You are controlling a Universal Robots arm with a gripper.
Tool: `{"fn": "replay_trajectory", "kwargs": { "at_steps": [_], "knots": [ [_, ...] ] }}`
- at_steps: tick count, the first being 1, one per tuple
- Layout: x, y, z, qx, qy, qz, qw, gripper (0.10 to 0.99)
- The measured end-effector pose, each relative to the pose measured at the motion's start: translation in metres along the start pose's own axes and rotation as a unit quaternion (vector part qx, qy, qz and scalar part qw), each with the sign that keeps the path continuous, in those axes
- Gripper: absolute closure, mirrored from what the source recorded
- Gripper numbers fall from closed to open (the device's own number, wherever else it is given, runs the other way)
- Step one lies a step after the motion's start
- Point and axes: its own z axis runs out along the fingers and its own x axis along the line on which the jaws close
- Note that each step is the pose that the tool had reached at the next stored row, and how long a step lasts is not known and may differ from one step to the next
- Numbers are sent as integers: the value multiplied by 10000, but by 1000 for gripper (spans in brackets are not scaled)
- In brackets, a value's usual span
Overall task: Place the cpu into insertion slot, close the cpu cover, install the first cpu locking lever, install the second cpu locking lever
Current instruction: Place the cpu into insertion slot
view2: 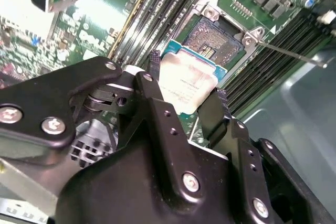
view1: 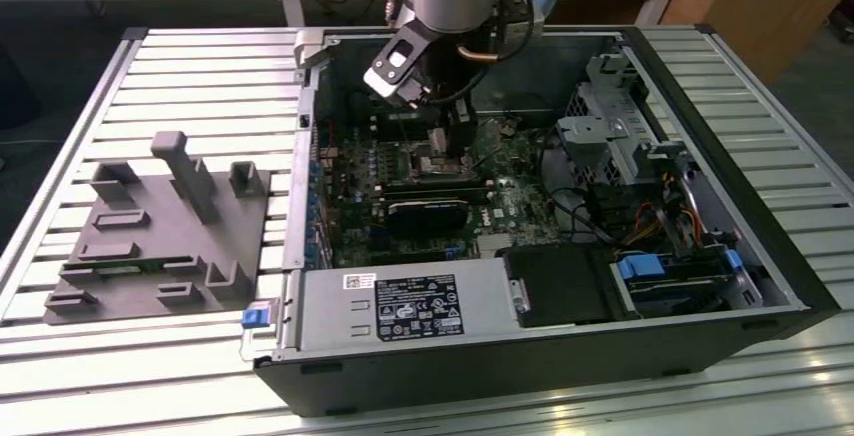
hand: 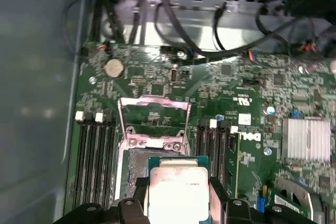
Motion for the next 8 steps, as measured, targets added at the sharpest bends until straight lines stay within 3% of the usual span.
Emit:
{"fn": "replay_trajectory", "kwargs": {
  "at_steps": [3,8],
  "knots": [
    [0,-1,14,-6,-24,271,9996,549],
    [-1,-6,71,-6,-28,310,9995,549]
  ]
}}
